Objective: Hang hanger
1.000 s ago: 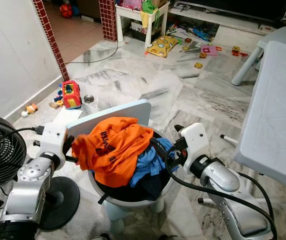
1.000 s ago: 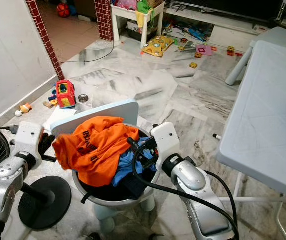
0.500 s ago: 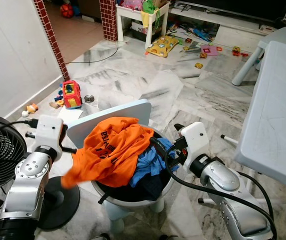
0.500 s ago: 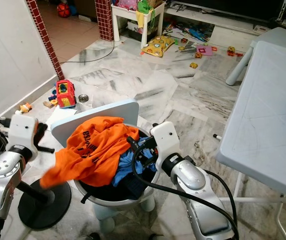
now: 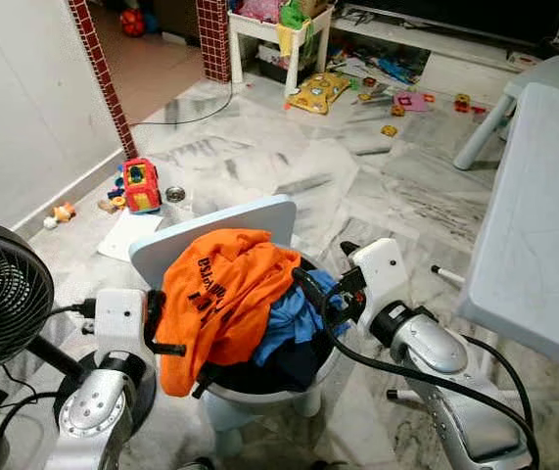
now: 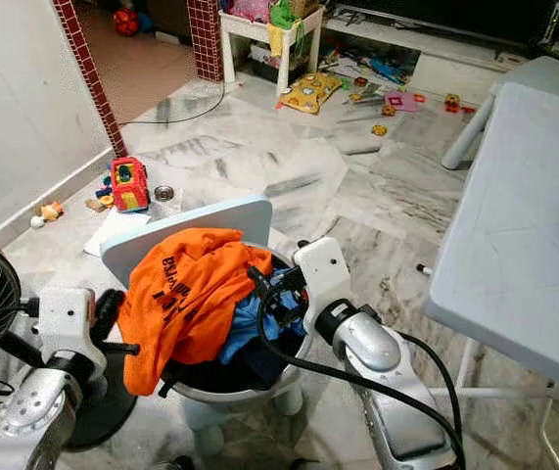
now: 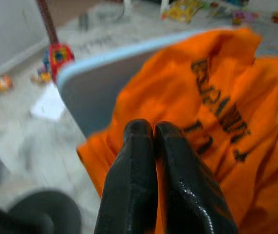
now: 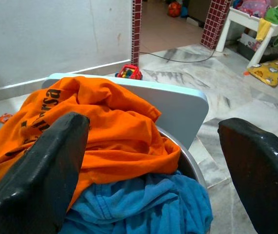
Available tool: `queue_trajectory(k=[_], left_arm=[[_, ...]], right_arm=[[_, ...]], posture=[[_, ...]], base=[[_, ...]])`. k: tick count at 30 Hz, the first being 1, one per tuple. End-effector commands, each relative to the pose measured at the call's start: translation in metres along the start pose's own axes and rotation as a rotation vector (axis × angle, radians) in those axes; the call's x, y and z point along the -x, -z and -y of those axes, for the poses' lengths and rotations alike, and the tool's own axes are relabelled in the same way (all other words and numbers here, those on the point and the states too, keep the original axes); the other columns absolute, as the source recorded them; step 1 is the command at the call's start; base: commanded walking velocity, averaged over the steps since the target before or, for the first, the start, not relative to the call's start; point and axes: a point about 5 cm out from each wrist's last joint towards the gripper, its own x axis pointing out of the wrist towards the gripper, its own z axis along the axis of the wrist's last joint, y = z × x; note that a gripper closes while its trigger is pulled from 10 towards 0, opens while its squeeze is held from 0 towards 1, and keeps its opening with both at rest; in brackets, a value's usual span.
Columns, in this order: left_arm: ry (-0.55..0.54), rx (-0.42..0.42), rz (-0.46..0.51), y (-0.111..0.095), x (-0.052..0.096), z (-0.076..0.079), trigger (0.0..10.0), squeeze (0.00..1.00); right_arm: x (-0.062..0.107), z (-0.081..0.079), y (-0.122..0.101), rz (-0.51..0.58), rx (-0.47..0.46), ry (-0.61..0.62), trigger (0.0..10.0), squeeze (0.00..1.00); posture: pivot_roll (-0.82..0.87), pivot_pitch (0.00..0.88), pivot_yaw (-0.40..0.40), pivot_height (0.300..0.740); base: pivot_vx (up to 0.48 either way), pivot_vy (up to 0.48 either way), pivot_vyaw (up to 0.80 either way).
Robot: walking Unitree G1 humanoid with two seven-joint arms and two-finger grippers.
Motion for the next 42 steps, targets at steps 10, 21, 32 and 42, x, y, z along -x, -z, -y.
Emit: queue_trajectory(k=[10,21,32,42], left_arm=[[0.007,0.046,-0.261,0.025,-0.004,0.001,10.0,1.0],[0.168,-0.088,-0.35,0.027,0.01,0.02,10.0,1.0],[0.14,-0.122,-0.441,0.037,0.022,0.012,10.0,1.0],[0.124,-0.139,-0.444,0.038,0.006,0.001,10.0,1.0]], right_arm=[[-0.001,0.001,-0.003,0.01,0.013,-0.002,10.0,0.0],[-0.001,0.001,-0.002,0.005,0.018,0.005,10.0,0.0],[-0.001,0.0,0.0,0.001,0.016,-0.001,10.0,0.0],[0.003,-0.013,0.0,-0.014,-0.014,-0.118,10.0,0.0]], posture=[[-0.1,0.134,-0.025,0.74],[-0.1,0.141,-0.017,0.74],[-0.09,0.143,-0.019,0.74],[-0.1,0.141,-0.02,0.74]], base=[[0.0,0.0,0.0],[0.0,0.0,0.0],[0.0,0.0,0.0],[0.0,0.0,0.0]])
